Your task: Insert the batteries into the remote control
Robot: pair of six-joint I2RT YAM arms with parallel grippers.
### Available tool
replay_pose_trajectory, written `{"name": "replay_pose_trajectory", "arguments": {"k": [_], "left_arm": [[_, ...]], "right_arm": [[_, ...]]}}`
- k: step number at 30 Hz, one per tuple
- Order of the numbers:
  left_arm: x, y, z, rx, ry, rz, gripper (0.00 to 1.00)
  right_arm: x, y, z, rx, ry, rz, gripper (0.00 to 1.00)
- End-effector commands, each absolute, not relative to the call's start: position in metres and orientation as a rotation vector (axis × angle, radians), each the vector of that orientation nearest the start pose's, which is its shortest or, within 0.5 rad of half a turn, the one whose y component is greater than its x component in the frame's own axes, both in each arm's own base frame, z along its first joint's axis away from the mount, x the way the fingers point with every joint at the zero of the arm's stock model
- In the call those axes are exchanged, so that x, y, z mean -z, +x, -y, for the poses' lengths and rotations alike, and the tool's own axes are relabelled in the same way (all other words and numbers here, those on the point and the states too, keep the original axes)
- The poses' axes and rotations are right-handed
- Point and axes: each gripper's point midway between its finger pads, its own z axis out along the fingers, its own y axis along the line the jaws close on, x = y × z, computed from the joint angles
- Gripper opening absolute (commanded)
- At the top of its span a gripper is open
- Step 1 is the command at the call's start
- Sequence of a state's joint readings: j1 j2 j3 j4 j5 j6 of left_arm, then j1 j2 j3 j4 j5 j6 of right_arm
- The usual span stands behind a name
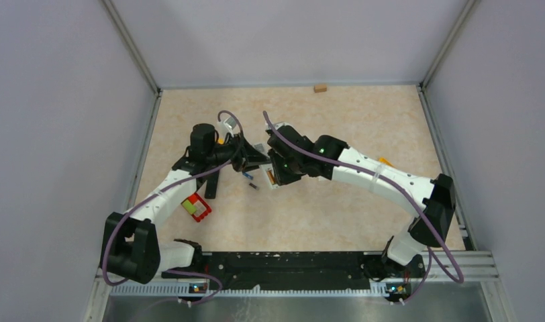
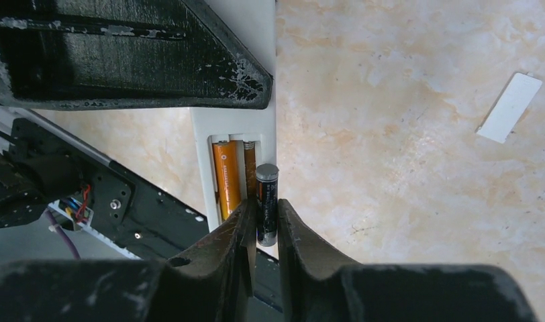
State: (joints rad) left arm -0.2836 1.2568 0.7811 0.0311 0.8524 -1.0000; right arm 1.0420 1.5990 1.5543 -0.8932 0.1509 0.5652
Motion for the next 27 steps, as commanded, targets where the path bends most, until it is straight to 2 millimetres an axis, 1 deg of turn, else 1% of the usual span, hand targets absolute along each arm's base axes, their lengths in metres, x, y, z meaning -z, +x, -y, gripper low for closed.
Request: {"name": "replay_pose_trajectory", "arguments": {"k": [1,4,5,9,13,16,18,23,27], "left_arm": [[-0.223,0.271,0.237,1.625,-0.170,-2.209,0.00],[-0.222,0.272,0.236,1.623,-0.171,-2.209,0.00],[-0.222,0.273,0.236,1.620,-0.171,-2.208,0.00],[-0.219,0.272,0.236,1.630,-0.169,-2.216,0.00],[-0.222,0.271,0.237,1.646,-0.149,-2.199,0.00],[-0.223,0.271,0.237,1.635,-0.129,-2.188,0.00],[-0.222,0.272,0.236,1.615,-0.119,-2.185,0.00],[-0.217,0.275,0.234,1.572,-0.088,-2.174,0.00],[-0.215,0.275,0.232,1.556,-0.071,-2.162,0.00]], "right_arm": [[-0.225,0.202,-0.353,-0.631,-0.510,-2.458,0.15],[-0.224,0.203,-0.352,-0.658,-0.482,-2.459,0.06],[-0.225,0.204,-0.351,-0.664,-0.477,-2.456,0.05],[-0.230,0.205,-0.352,-0.678,-0.472,-2.447,0.05],[-0.233,0.204,-0.354,-0.696,-0.501,-2.435,0.10],[-0.236,0.203,-0.355,-0.706,-0.516,-2.421,0.10],[-0.239,0.205,-0.352,-0.699,-0.509,-2.408,0.10],[-0.247,0.203,-0.350,-0.707,-0.536,-2.382,0.03],[-0.249,0.202,-0.346,-0.691,-0.550,-2.382,0.03]]}}
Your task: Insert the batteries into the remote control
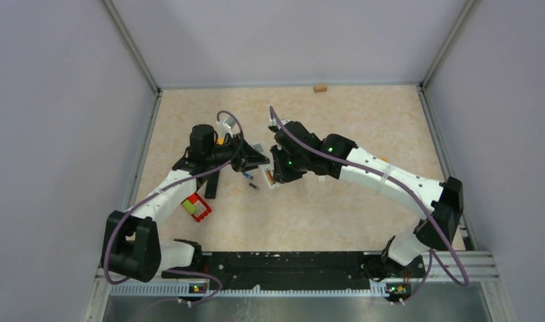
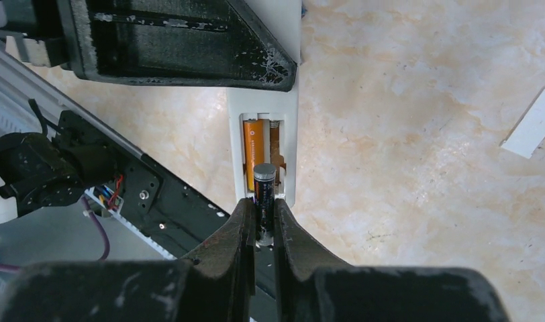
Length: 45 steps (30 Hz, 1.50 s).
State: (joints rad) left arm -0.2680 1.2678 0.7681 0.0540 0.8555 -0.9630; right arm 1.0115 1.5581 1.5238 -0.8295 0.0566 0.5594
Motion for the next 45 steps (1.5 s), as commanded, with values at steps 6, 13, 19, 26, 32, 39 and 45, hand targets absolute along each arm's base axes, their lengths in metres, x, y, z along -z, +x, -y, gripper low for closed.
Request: {"name": "replay_pose_trajectory", "arguments": {"k": [6,13,19,26,32,39,45], "left_arm": [[-0.221,0.274,0.233,1.577,-0.072,-2.141,0.00],[-0.226,0.271,0.233,1.603,-0.070,-2.135,0.00],[-0.230,0.268,0.234,1.618,-0.067,-2.128,0.00],[-0.231,0.264,0.234,1.632,-0.074,-2.134,0.00],[-0.232,0.263,0.233,1.631,-0.078,-2.133,0.00],[-0.229,0.263,0.234,1.641,-0.100,-2.153,0.00],[-0.229,0.262,0.234,1.652,-0.105,-2.157,0.00]], "right_arm": [[-0.242,0.200,-0.350,-0.696,-0.571,-2.404,0.07],[-0.233,0.201,-0.355,-0.693,-0.589,-2.421,0.13],[-0.224,0.205,-0.356,-0.663,-0.583,-2.438,0.17],[-0.216,0.211,-0.355,-0.609,-0.569,-2.448,0.22],[-0.215,0.216,-0.357,-0.598,-0.556,-2.441,0.21],[-0.223,0.220,-0.360,-0.618,-0.523,-2.411,0.04],[-0.220,0.220,-0.361,-0.618,-0.522,-2.417,0.02]]}}
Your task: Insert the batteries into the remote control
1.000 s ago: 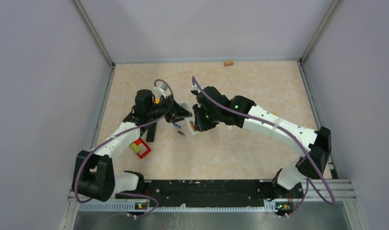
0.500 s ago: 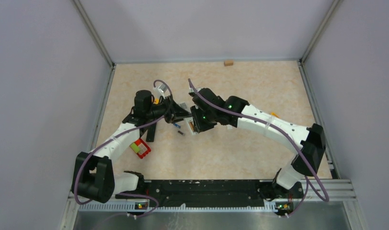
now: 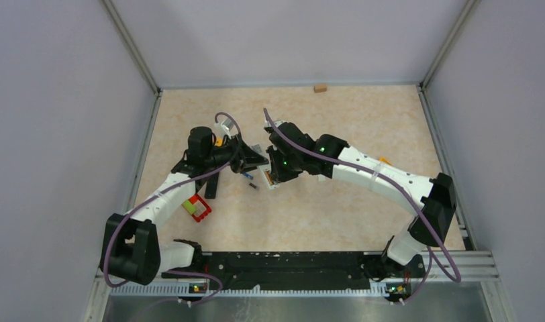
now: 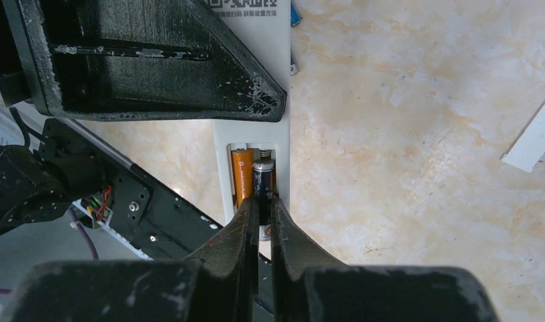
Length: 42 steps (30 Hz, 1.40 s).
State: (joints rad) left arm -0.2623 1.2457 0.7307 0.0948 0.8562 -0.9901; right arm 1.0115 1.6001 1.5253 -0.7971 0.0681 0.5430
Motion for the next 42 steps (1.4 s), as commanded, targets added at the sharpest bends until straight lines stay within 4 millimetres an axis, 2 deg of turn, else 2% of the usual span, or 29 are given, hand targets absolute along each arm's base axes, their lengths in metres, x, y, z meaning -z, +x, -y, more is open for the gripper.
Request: {"name": "replay_pose_trajectory", "arguments": {"k": [1,3,8,13,18,20,21,22,23,25,28,31,36,38,42], "left_arm": [[-0.230,0.262,0.234,1.652,-0.104,-2.155,0.00],[-0.231,0.262,0.234,1.651,-0.103,-2.153,0.00],[-0.231,0.265,0.233,1.645,-0.121,-2.153,0.00],[-0.230,0.268,0.233,1.656,-0.143,-2.161,0.00],[-0.231,0.268,0.232,1.664,-0.168,-2.162,0.00],[-0.233,0.269,0.231,1.666,-0.183,-2.156,0.00],[-0.235,0.269,0.231,1.671,-0.202,-2.155,0.00],[-0.237,0.270,0.229,1.676,-0.229,-2.151,0.00],[-0.241,0.272,0.228,1.680,-0.265,-2.138,0.00],[-0.253,0.274,0.226,1.691,-0.317,-2.086,0.00],[-0.273,0.276,0.225,1.727,-0.362,-2.023,0.00],[-0.291,0.280,0.223,1.767,-0.415,-1.955,0.00],[-0.326,0.298,0.226,1.843,-0.471,-1.865,0.00],[-0.348,0.301,0.226,1.896,-0.472,-1.796,0.00],[-0.372,0.307,0.226,1.929,-0.475,-1.747,0.00]], "right_arm": [[-0.220,0.220,-0.360,-0.617,-0.522,-2.419,0.02],[-0.220,0.219,-0.360,-0.618,-0.527,-2.425,0.05],[-0.232,0.217,-0.356,-0.634,-0.506,-2.410,0.25],[-0.255,0.216,-0.361,-0.728,-0.461,-2.351,0.32],[-0.265,0.219,-0.361,-0.778,-0.401,-2.320,0.33],[-0.275,0.221,-0.358,-0.813,-0.356,-2.286,0.34],[-0.281,0.221,-0.357,-0.833,-0.332,-2.267,0.41],[-0.285,0.222,-0.354,-0.848,-0.305,-2.249,0.53],[-0.292,0.223,-0.351,-0.866,-0.280,-2.220,0.64],[-0.306,0.224,-0.348,-0.914,-0.243,-2.154,0.80],[-0.324,0.226,-0.346,-0.997,-0.169,-2.058,0.90],[-0.342,0.227,-0.343,-1.106,-0.054,-1.957,0.93],[-0.371,0.232,-0.328,-1.298,0.191,-1.743,0.93],[-0.385,0.232,-0.323,-1.355,0.243,-1.663,0.93],[-0.403,0.233,-0.313,-1.379,0.284,-1.590,0.94]]}}
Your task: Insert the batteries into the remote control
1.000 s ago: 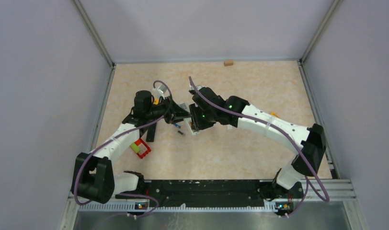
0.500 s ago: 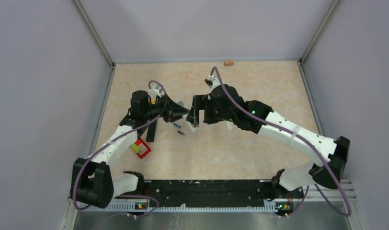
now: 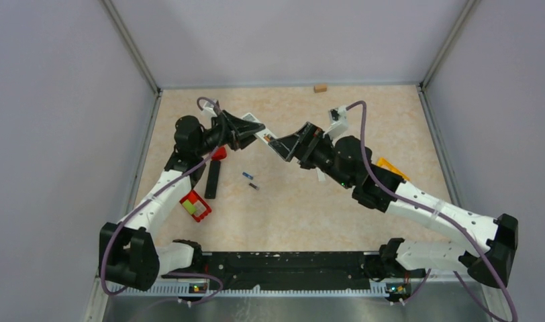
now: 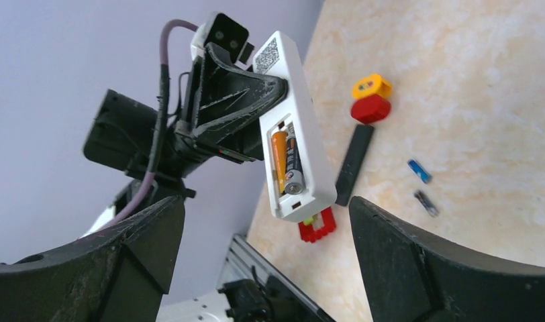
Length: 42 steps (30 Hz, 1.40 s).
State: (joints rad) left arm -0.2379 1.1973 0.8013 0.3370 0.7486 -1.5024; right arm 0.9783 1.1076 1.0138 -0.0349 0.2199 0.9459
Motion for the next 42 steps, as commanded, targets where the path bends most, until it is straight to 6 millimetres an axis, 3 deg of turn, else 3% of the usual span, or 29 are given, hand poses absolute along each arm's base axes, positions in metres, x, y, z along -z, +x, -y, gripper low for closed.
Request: {"name": "replay_pose_trajectory", "arguments": {"k": [1,9,13,19,22,42], "left_arm": [[-0.377,0.308,0.226,1.944,-0.486,-1.732,0.00],[-0.406,0.302,0.222,2.172,-0.589,-1.614,0.00],[-0.416,0.295,0.220,2.196,-0.581,-1.596,0.00],[-0.419,0.290,0.220,2.197,-0.571,-1.601,0.00],[-0.418,0.288,0.220,2.199,-0.567,-1.609,0.00],[-0.417,0.285,0.224,2.185,-0.502,-1.644,0.00]], "right_arm": [[-0.408,0.233,-0.311,-1.385,0.296,-1.572,0.94],[-0.430,0.237,-0.290,-1.480,0.470,-1.424,0.90],[-0.434,0.238,-0.297,-1.501,0.465,-1.429,0.87],[-0.432,0.236,-0.312,-1.541,0.428,-1.457,0.60],[-0.430,0.236,-0.312,-1.546,0.428,-1.446,0.53],[-0.424,0.242,-0.320,-1.506,0.397,-1.474,0.49]]}}
